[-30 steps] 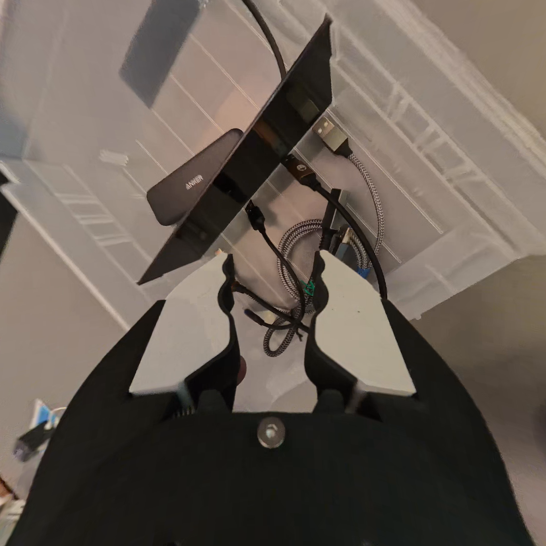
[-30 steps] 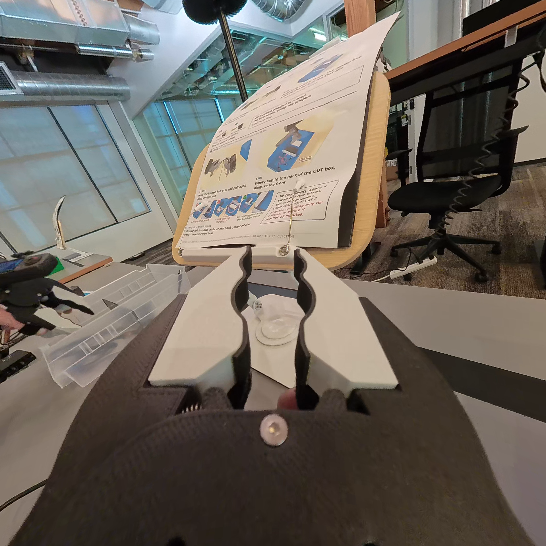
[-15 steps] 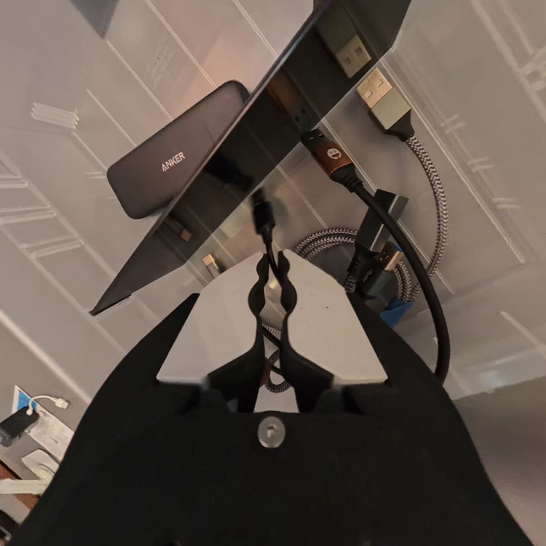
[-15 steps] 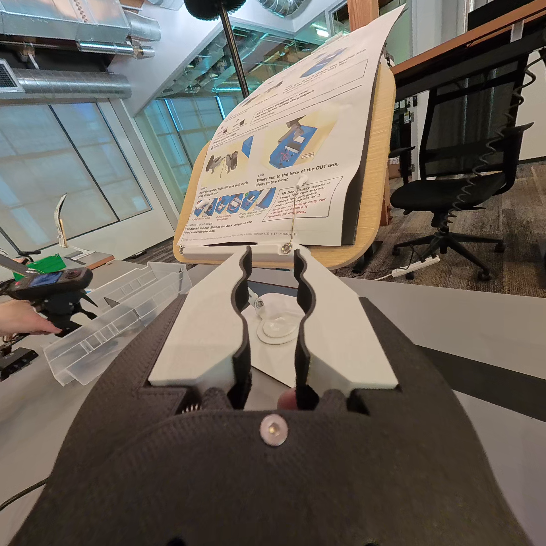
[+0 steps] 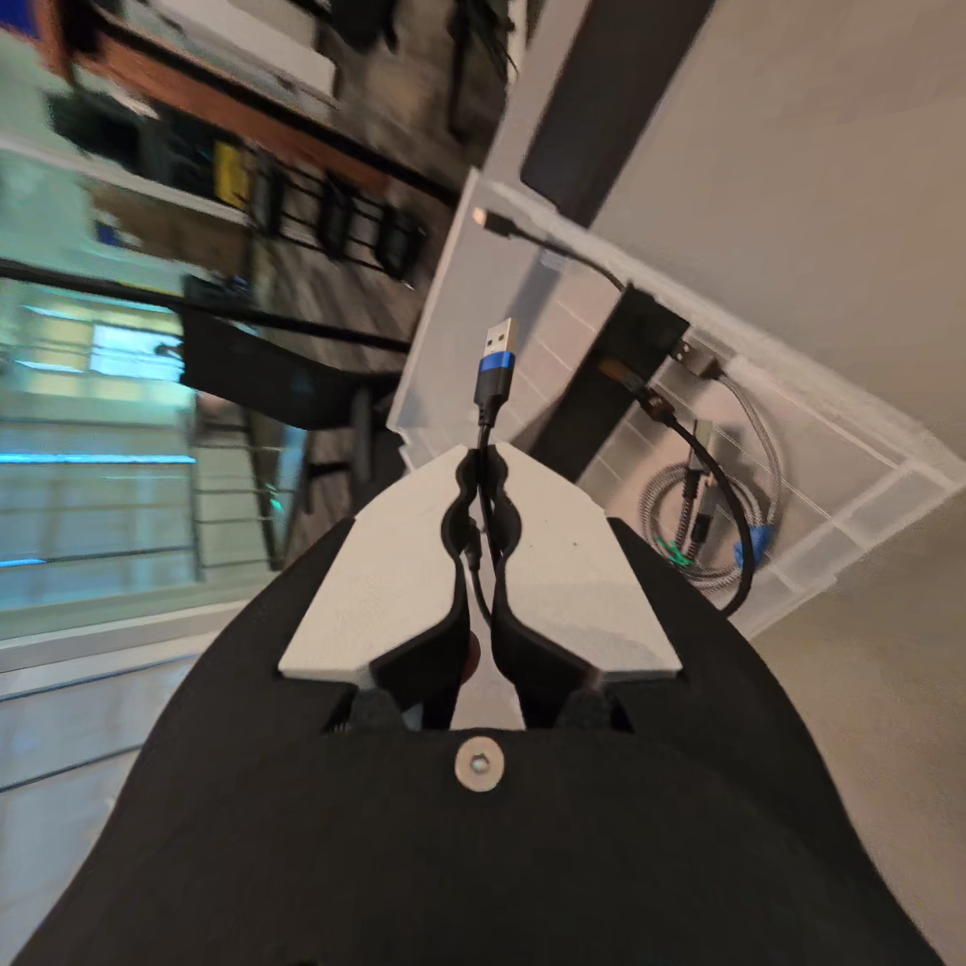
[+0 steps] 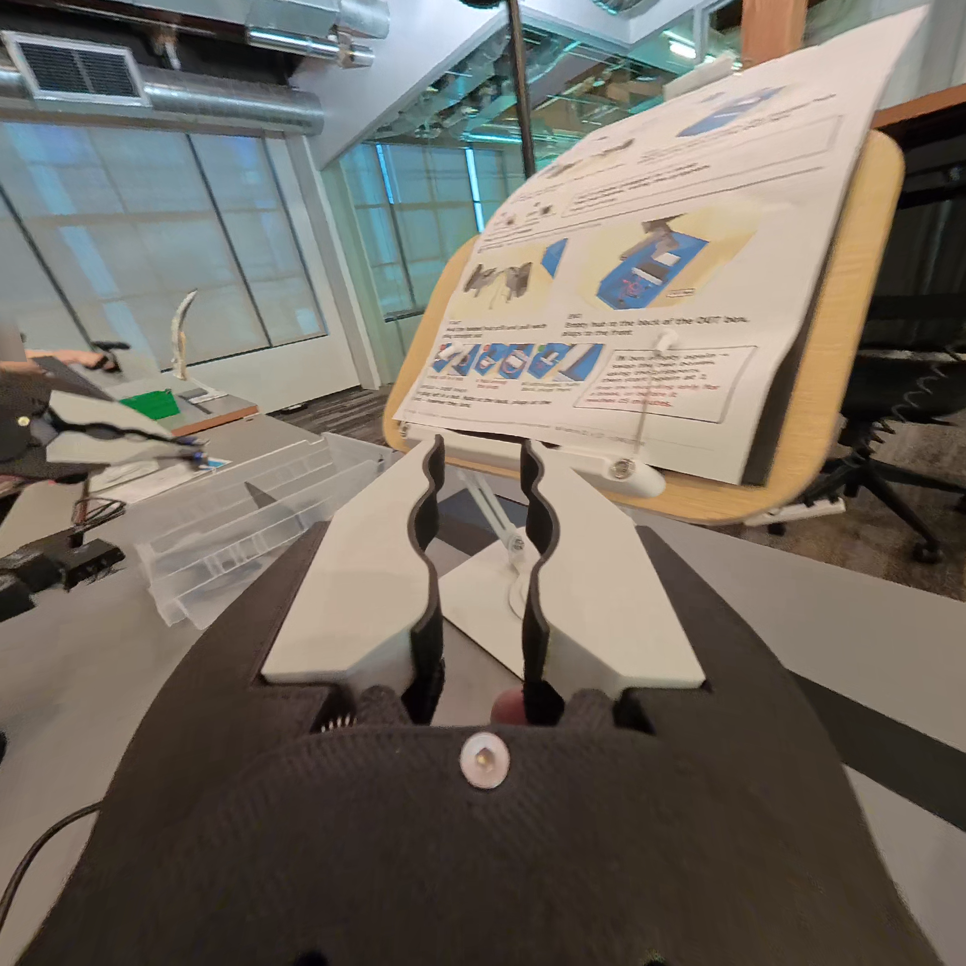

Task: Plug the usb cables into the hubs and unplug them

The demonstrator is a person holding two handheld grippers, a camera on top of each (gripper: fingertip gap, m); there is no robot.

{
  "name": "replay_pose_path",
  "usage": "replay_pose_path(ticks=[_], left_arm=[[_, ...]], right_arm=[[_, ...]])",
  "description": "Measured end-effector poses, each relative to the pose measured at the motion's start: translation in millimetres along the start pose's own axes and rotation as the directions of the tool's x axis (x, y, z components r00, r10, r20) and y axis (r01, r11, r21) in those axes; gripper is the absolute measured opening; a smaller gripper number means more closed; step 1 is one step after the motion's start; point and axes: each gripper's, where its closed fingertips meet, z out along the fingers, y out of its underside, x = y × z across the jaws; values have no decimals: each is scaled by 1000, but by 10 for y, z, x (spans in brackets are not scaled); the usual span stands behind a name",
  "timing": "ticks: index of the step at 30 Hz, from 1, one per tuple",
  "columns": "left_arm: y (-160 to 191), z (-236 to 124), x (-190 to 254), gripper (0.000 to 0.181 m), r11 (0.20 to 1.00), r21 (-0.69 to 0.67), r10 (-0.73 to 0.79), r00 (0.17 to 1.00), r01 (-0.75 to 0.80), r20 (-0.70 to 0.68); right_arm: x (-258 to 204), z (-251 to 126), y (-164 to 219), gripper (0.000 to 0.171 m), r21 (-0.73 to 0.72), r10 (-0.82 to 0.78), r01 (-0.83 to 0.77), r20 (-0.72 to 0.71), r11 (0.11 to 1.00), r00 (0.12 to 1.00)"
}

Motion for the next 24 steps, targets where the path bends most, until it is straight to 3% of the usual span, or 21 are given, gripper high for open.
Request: replay_pose_path(ticks=[6,14,18,24], left_arm=[[-1097,-478,-75,2,946,229,189,964,-231,189],[-2684,-691,194,2,792,560,138,965,-243,224],[-3097,-687,485,2,718,649,164,967,-251,193],[-3178,-595,836,2,652,718,194,969,-246,155]], right_arm=[[-510,43,-82,25,31,-67,62,206,998,976],[-754,-39,-230,28,74,-117,100,301,992,946],[-701,-99,-261,28,83,-123,102,307,991,944],[-644,-150,-222,28,80,-119,98,333,992,935]])
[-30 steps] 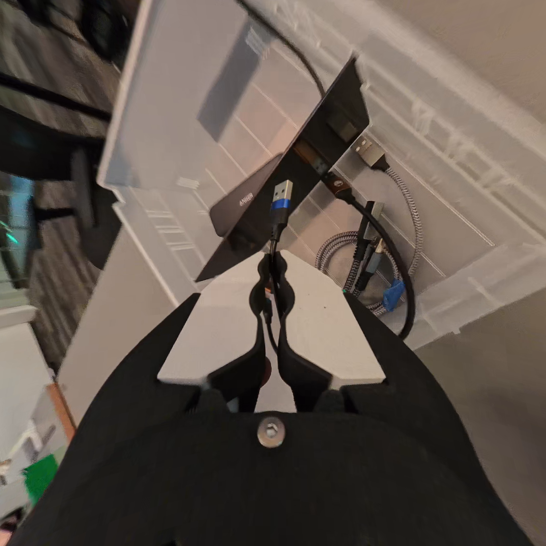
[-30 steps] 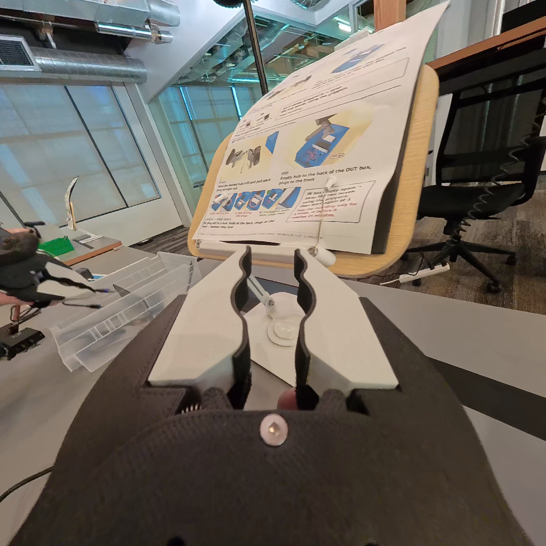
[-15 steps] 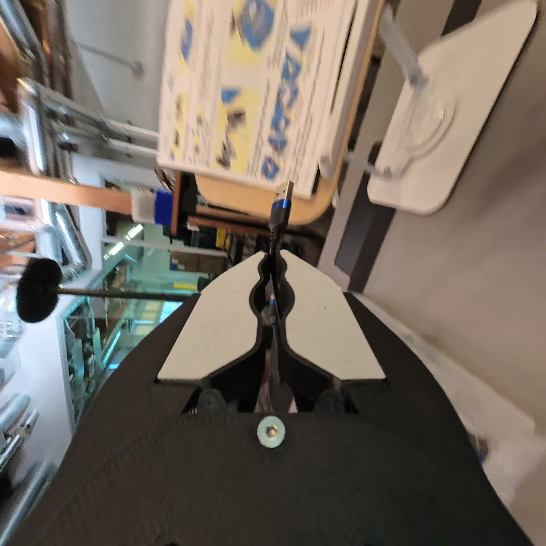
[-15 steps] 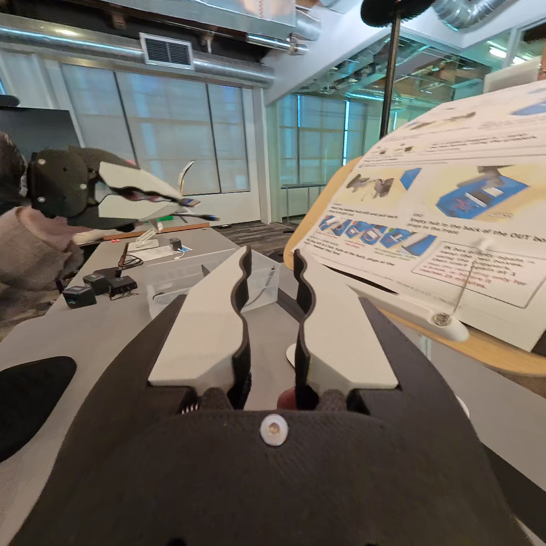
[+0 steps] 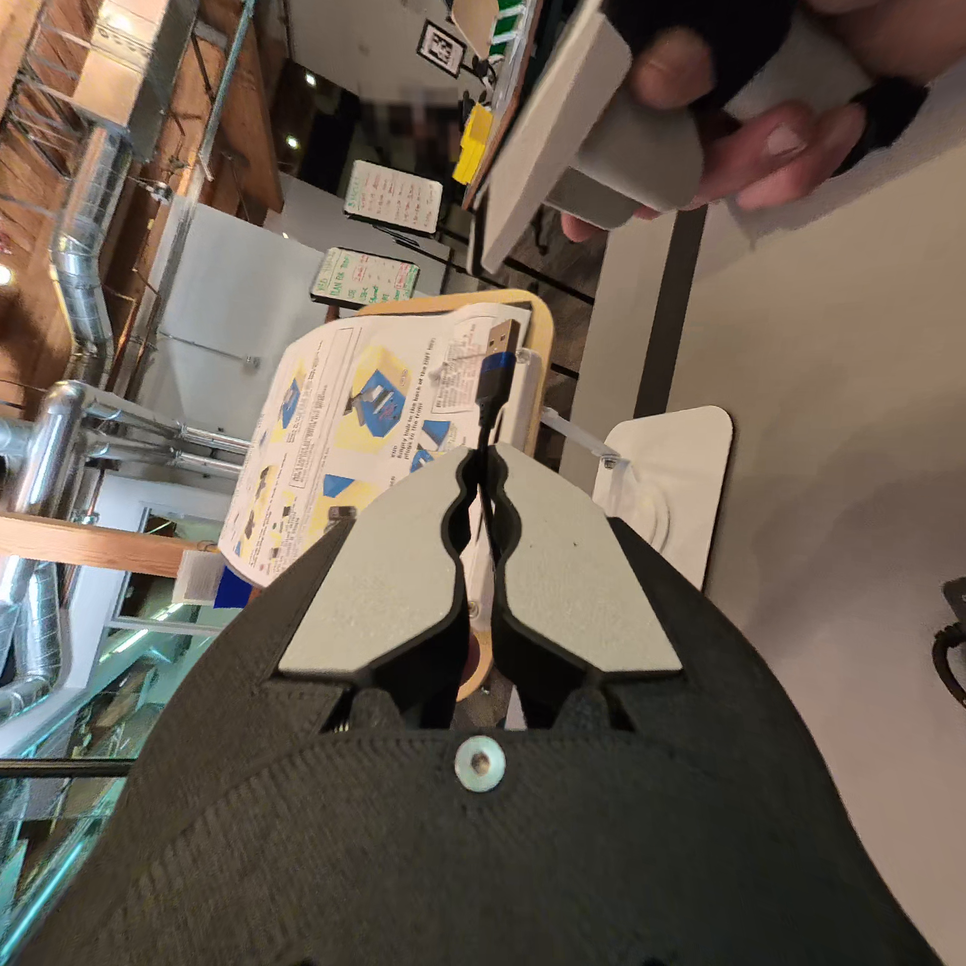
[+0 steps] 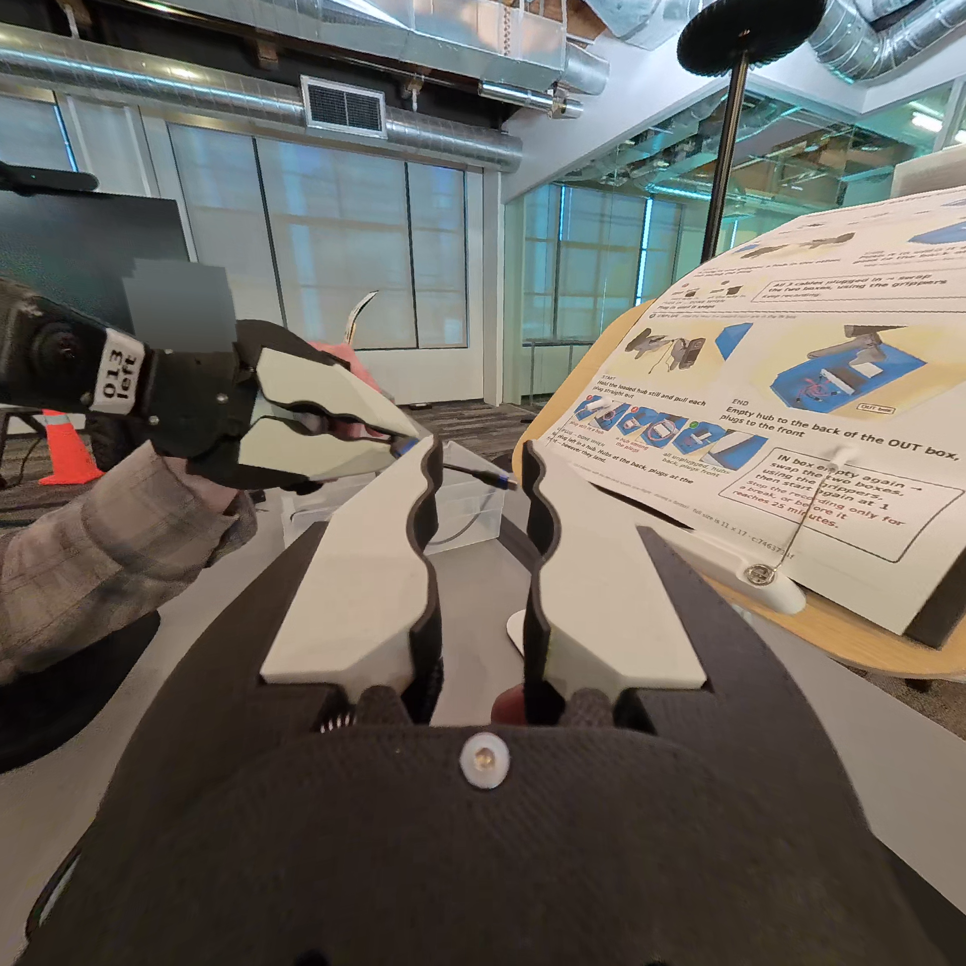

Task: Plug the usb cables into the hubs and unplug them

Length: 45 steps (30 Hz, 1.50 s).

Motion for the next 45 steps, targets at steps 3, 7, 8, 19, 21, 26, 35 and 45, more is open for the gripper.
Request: replay_pose_path(ticks=[3,7,8,19,21,26,35,45], left_arm=[[82,15,25,2,1000,-9,10,1000,-10,-8],[118,-6,58,2,999,-1,42,999,-42,-17],[126,-15,44,2,999,-5,45,999,-45,-13],[-41,-117,15,2,994,26,107,994,-107,10],[-58,-120,43,2,994,32,103,995,-102,-6],[-21,-113,56,2,996,30,80,997,-79,-23],[-4,-87,47,3,997,54,57,998,-57,-2],[-77,-71,-96,25,986,52,147,976,-158,163]], right_arm=[[-58,36,52,28,-17,-6,7,31,1000,1000],[-218,128,72,30,-28,-20,22,87,999,996],[-250,151,82,31,-36,-18,22,97,999,995],[-483,263,152,22,-74,-48,62,174,995,983],[-499,279,183,18,-87,-68,85,175,993,982],[-529,287,188,14,-82,-73,90,192,993,979],[-521,298,158,13,-50,2,8,208,999,978],[-477,388,141,13,-31,249,-248,232,968,940]])
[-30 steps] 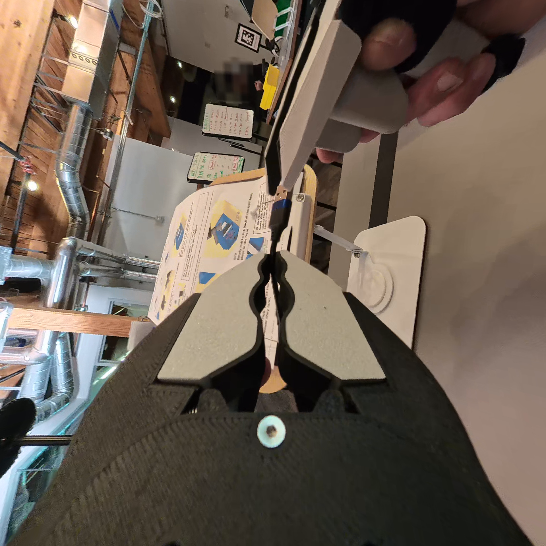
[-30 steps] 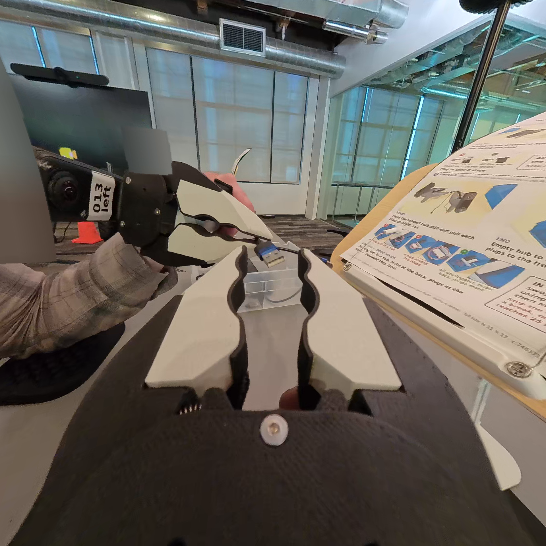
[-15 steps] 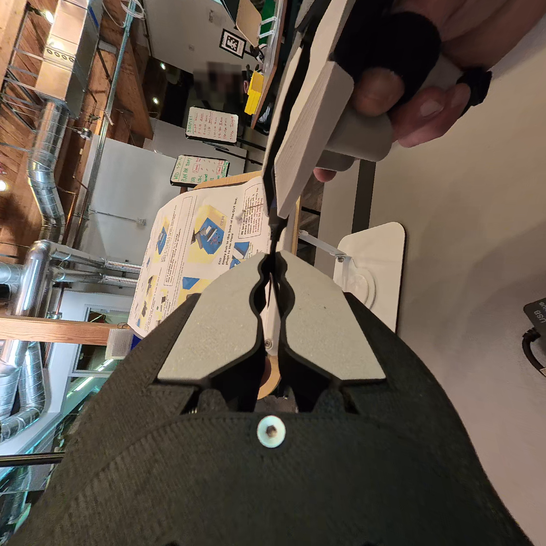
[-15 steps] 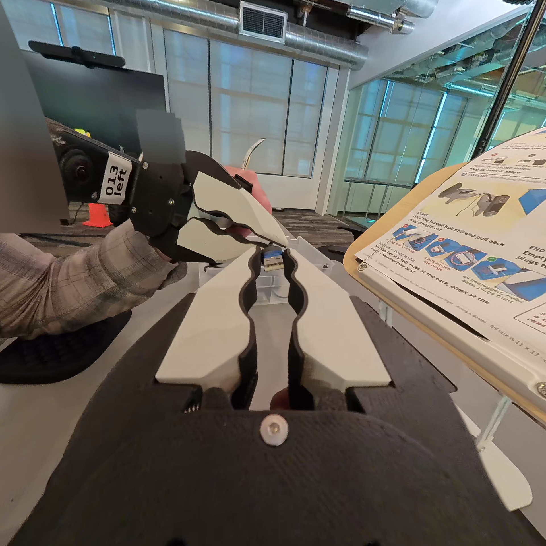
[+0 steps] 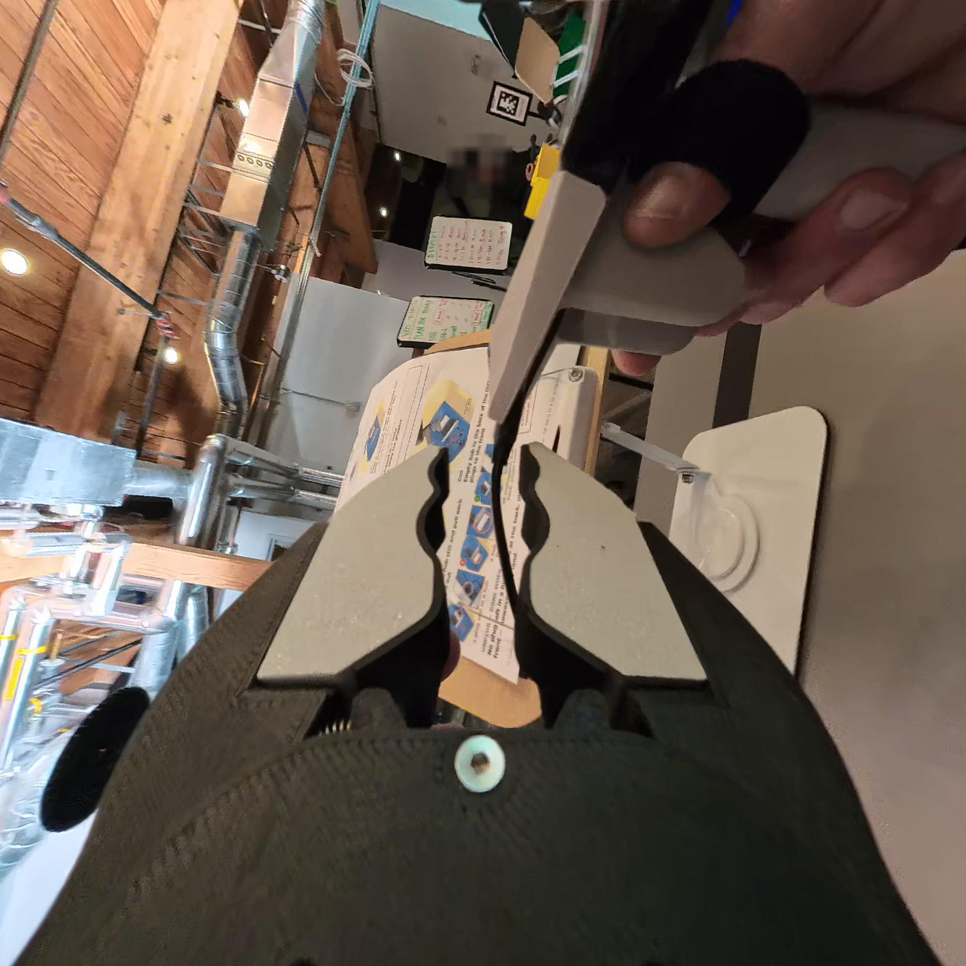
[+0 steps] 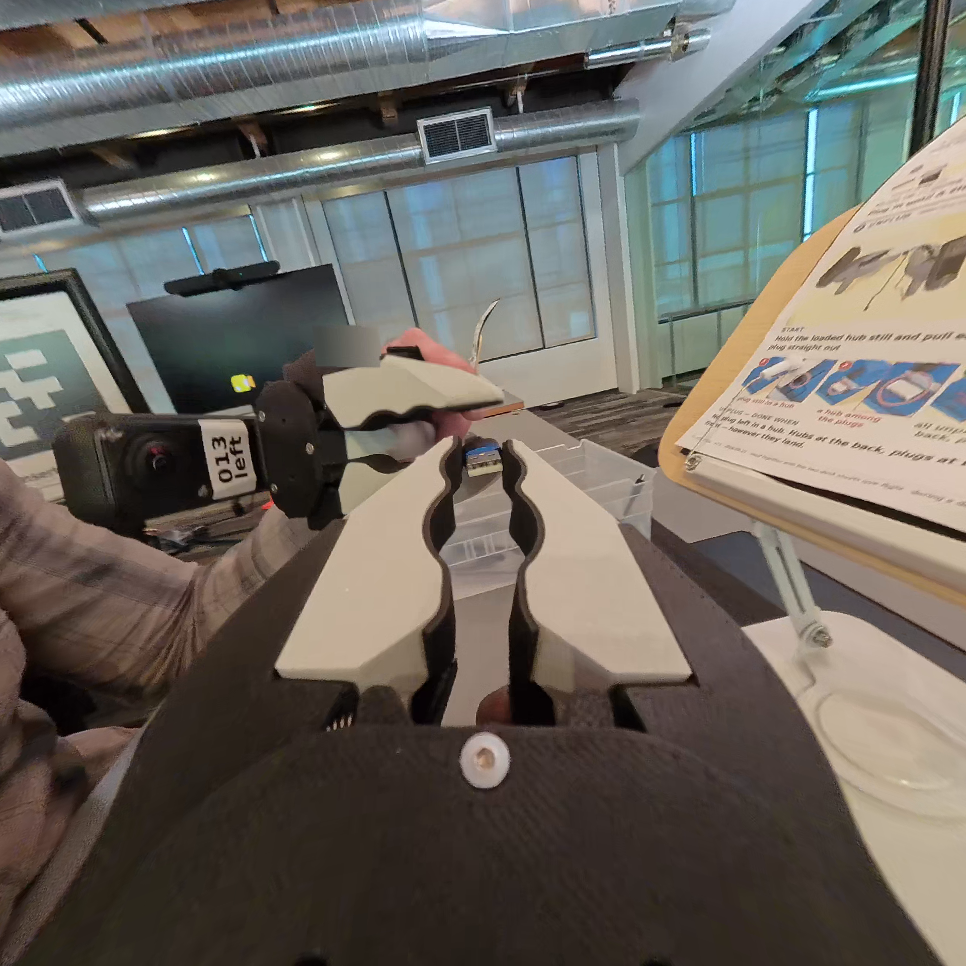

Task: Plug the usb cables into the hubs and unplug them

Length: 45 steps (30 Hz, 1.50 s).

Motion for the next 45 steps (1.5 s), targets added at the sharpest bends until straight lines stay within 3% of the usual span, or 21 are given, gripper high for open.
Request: replay_pose_path(ticks=[3,5,8,10,12,14,17,19,23,25,28,30,31,33,35,37,40,45], left_arm=[[-10,20,63,8,999,-7,40,999,-40,-12],[-19,24,71,7,999,-7,33,999,-33,-17],[12,20,100,7,996,-33,-86,992,84,-89],[18,2,128,7,963,-39,-270,946,267,-180],[-35,-23,94,7,855,-18,-503,821,518,-271],[-96,-55,43,6,683,-4,-677,632,730,-377],[-155,-92,-84,6,375,-8,-802,321,927,-503],[-166,-102,-94,6,226,-49,-807,158,973,-569],[-179,-87,-29,6,140,-101,-787,49,985,-615],[-221,-99,13,6,140,-113,-766,35,984,-641],[-227,-71,78,6,170,-126,-773,53,977,-633],[-239,-57,82,6,223,-88,-780,124,971,-613],[-224,-33,92,6,299,-57,-790,213,953,-575],[-158,19,75,6,525,15,-765,479,851,-431],[-91,44,75,6,775,28,-603,751,632,-268],[-86,50,53,7,930,22,-361,924,367,-125],[-157,58,56,6,985,6,-173,984,174,-42],[-130,79,96,6,998,-31,-64,998,63,-18]], right_arm=[[-11,20,10,13,-1,50,-50,17,999,999],[-11,11,-4,13,0,51,-51,18,999,999],[10,-26,-58,26,5,-1,1,-14,1000,1000],[-10,-82,-110,30,5,-43,44,-14,999,999],[4,-137,-143,31,-13,-116,116,-48,993,992],[-1,-175,-165,31,-32,-154,152,-59,988,986],[-6,-207,-209,27,-21,-161,160,-63,987,985],[-15,-211,-230,27,-7,-155,154,-58,988,986],[-36,-195,-229,26,-13,-166,165,-54,986,985],[-50,-182,-215,26,-20,-169,168,-46,986,985],[-58,-160,-192,25,-32,-171,170,-43,985,984],[-55,-149,-181,25,-42,-169,167,-47,985,985],[-38,-146,-166,26,-56,-164,161,-55,985,985],[-17,-149,-156,28,-67,-152,148,-63,987,986],[-5,-158,-184,31,-52,-131,128,-67,990,989],[4,-158,-183,30,-56,-130,126,-74,990,989],[21,-140,-85,29,-123,-154,143,-83,982,985],[-7,-121,-45,16,-159,-180,166,-77,973,981]])
